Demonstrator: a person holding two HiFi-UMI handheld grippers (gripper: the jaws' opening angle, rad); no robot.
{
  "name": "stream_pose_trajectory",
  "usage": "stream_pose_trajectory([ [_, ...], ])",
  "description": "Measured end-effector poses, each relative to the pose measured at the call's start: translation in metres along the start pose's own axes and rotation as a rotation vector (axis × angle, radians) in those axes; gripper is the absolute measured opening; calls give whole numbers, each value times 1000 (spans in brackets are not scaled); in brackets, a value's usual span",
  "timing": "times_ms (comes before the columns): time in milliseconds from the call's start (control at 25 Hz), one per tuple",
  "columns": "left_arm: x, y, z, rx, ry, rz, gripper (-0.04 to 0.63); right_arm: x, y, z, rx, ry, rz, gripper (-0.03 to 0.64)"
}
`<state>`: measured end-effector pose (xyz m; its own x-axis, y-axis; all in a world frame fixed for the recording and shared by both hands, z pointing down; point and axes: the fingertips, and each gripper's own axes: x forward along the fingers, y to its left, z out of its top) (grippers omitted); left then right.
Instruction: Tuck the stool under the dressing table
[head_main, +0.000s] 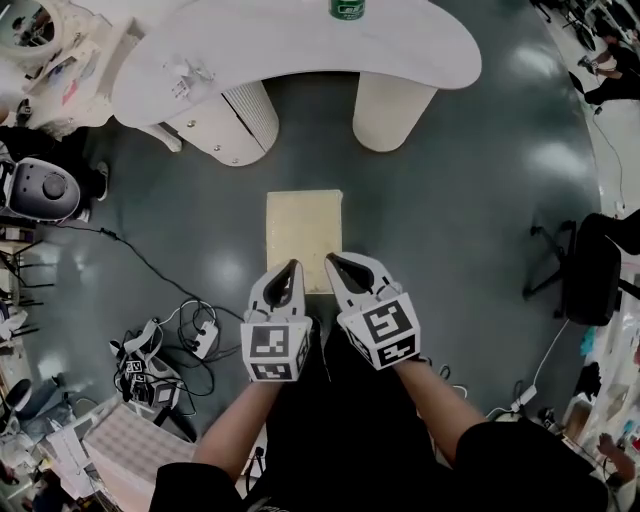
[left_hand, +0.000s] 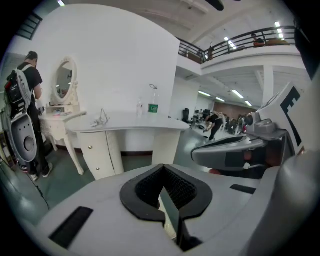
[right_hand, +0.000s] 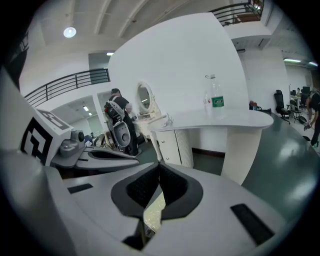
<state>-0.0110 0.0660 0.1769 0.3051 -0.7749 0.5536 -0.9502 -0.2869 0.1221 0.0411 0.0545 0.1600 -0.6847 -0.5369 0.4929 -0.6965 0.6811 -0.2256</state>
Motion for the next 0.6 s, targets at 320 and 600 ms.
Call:
stream_pose_trajectory([
  [320, 69, 32, -81, -18, 129, -21, 5, 74, -12, -74, 47, 107, -11, 6],
  [600, 104, 68, -129, -21, 157, -30, 5, 121, -31, -115, 57, 147, -57, 6],
])
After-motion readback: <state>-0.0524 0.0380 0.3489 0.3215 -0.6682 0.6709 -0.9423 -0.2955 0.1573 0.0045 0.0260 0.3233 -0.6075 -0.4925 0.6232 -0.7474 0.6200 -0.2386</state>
